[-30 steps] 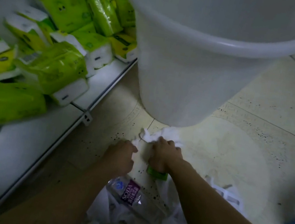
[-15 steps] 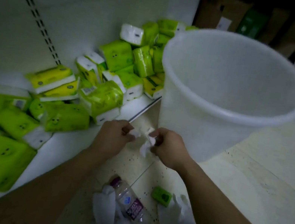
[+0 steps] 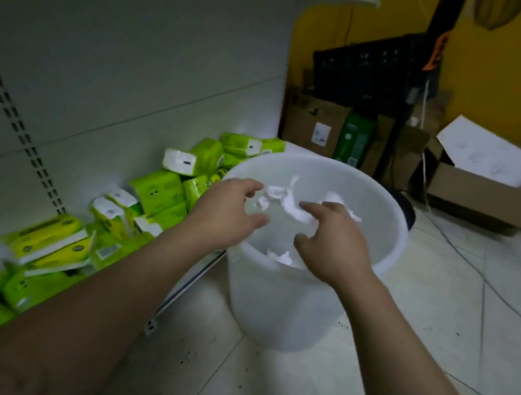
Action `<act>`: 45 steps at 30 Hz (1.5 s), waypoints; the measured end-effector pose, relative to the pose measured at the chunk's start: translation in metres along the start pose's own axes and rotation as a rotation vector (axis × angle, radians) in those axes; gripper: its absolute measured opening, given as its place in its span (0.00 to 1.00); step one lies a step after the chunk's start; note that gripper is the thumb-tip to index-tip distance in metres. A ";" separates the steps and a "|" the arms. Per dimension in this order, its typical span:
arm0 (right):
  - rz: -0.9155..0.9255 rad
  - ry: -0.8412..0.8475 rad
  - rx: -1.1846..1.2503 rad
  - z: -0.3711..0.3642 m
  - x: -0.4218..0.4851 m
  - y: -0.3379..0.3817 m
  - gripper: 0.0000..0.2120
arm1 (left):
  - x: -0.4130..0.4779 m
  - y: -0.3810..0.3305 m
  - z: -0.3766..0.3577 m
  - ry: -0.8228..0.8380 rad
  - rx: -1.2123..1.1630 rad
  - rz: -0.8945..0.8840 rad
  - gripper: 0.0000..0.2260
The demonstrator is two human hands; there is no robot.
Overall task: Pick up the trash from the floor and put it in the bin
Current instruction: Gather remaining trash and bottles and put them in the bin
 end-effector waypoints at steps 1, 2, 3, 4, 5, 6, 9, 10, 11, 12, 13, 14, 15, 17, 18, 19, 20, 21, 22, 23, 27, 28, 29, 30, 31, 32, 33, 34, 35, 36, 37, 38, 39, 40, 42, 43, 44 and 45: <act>0.010 -0.029 -0.035 -0.002 -0.008 -0.005 0.24 | -0.005 -0.001 -0.009 0.031 0.073 -0.029 0.24; 0.035 -0.112 -0.025 -0.003 -0.017 -0.006 0.23 | -0.011 -0.001 -0.013 0.023 0.120 -0.072 0.23; 0.065 -0.205 0.031 -0.004 -0.026 -0.005 0.20 | -0.018 0.000 -0.013 -0.009 0.136 -0.120 0.20; 0.096 -0.270 0.114 -0.006 -0.034 -0.001 0.16 | -0.026 0.005 -0.011 -0.048 0.132 -0.166 0.17; 0.133 -0.289 0.191 -0.012 -0.043 0.006 0.12 | -0.036 0.013 -0.009 -0.078 0.127 -0.191 0.15; 0.170 -0.256 0.231 -0.023 -0.052 0.016 0.08 | -0.050 0.024 -0.008 -0.098 0.124 -0.195 0.13; 0.251 0.067 0.161 -0.086 -0.077 0.042 0.07 | -0.103 0.080 -0.012 -0.069 0.092 -0.032 0.09; 0.261 0.225 0.108 -0.113 -0.085 0.047 0.09 | -0.121 0.102 -0.016 -0.015 0.095 0.066 0.09; 0.266 0.381 0.056 -0.141 -0.093 0.050 0.11 | -0.140 0.125 -0.023 0.057 0.104 0.183 0.09; 0.263 0.519 0.017 -0.168 -0.102 0.052 0.13 | -0.159 0.146 -0.031 0.129 0.108 0.297 0.10; 0.250 0.632 -0.016 -0.191 -0.114 0.052 0.14 | -0.179 0.165 -0.039 0.195 0.114 0.404 0.10; 0.230 0.728 -0.046 -0.213 -0.126 0.051 0.16 | -0.200 0.183 -0.049 0.241 0.133 0.492 0.10; 0.207 0.811 -0.076 -0.232 -0.140 0.050 0.18 | -0.222 0.199 -0.058 0.290 0.154 0.578 0.13; 0.173 0.948 -0.152 -0.267 -0.165 0.046 0.22 | -0.268 0.226 -0.080 0.418 0.155 0.732 0.21; 0.175 0.991 -0.196 -0.281 -0.173 0.046 0.24 | -0.287 0.237 -0.090 0.457 0.141 0.786 0.25; 0.191 1.012 -0.239 -0.294 -0.179 0.048 0.26 | -0.302 0.245 -0.100 0.473 0.126 0.829 0.27; 0.208 1.005 -0.276 -0.304 -0.183 0.050 0.27 | -0.313 0.250 -0.109 0.471 0.110 0.853 0.25; 0.217 0.966 -0.304 -0.312 -0.185 0.052 0.28 | -0.321 0.253 -0.117 0.461 0.105 0.870 0.23; 0.226 0.910 -0.328 -0.319 -0.186 0.052 0.29 | -0.327 0.256 -0.124 0.443 0.104 0.873 0.21; 0.239 0.863 -0.359 -0.324 -0.187 0.052 0.31 | -0.331 0.258 -0.131 0.433 0.107 0.873 0.20; 0.308 0.750 -0.513 -0.338 -0.194 0.039 0.36 | -0.343 0.268 -0.142 0.242 0.106 0.916 0.11; 0.297 0.740 -0.544 -0.341 -0.194 0.033 0.36 | -0.345 0.271 -0.142 0.204 0.101 0.922 0.09; 0.264 0.748 -0.555 -0.342 -0.192 0.027 0.35 | -0.347 0.272 -0.142 0.171 0.076 0.932 0.09; 0.219 0.766 -0.542 -0.342 -0.191 0.022 0.34 | -0.348 0.273 -0.142 0.131 0.027 0.940 0.09; 0.174 0.788 -0.516 -0.342 -0.190 0.019 0.33 | -0.348 0.271 -0.140 0.105 -0.044 0.950 0.09; 0.139 0.816 -0.491 -0.341 -0.190 0.017 0.32 | -0.346 0.269 -0.135 0.066 -0.118 0.948 0.07; 0.114 0.832 -0.466 -0.339 -0.189 0.017 0.31 | -0.342 0.268 -0.130 0.037 -0.179 0.944 0.05; 0.088 0.830 -0.437 -0.337 -0.187 0.019 0.31 | -0.336 0.267 -0.125 0.010 -0.236 0.931 0.03; 0.063 0.806 -0.404 -0.332 -0.183 0.020 0.31 | -0.328 0.267 -0.119 -0.007 -0.271 0.925 0.08; 0.041 0.763 -0.371 -0.326 -0.177 0.023 0.31 | -0.319 0.267 -0.112 -0.020 -0.297 0.916 0.12; 0.029 0.705 -0.336 -0.320 -0.171 0.026 0.31 | -0.309 0.267 -0.105 -0.031 -0.289 0.899 0.14; 0.021 0.646 -0.295 -0.312 -0.164 0.029 0.30 | -0.299 0.267 -0.097 -0.038 -0.268 0.872 0.14; 0.012 0.598 -0.246 -0.304 -0.158 0.032 0.29 | -0.290 0.268 -0.091 -0.024 -0.240 0.852 0.13; 0.001 0.567 -0.198 -0.296 -0.152 0.034 0.28 | -0.283 0.268 -0.085 0.018 -0.208 0.836 0.11; -0.014 0.546 -0.135 -0.282 -0.143 0.037 0.30 | -0.272 0.264 -0.075 0.143 -0.183 0.824 0.09; -0.017 0.548 -0.115 -0.276 -0.139 0.038 0.31 | -0.267 0.261 -0.070 0.181 -0.210 0.824 0.07; -0.024 0.551 -0.094 -0.269 -0.136 0.038 0.32 | -0.263 0.257 -0.064 0.198 -0.250 0.823 0.05; -0.032 0.553 -0.070 -0.263 -0.133 0.038 0.32 | -0.257 0.253 -0.058 0.191 -0.283 0.819 0.02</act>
Point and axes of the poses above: each hand's wrist, its own x-axis towards the middle knuckle, its own z-axis out of the back of the hand, y = z × x, the point moved 4 cm from there along x, towards the middle knuckle, and after that the axes turned 6 degrees about -x, right-handed, at the moved point
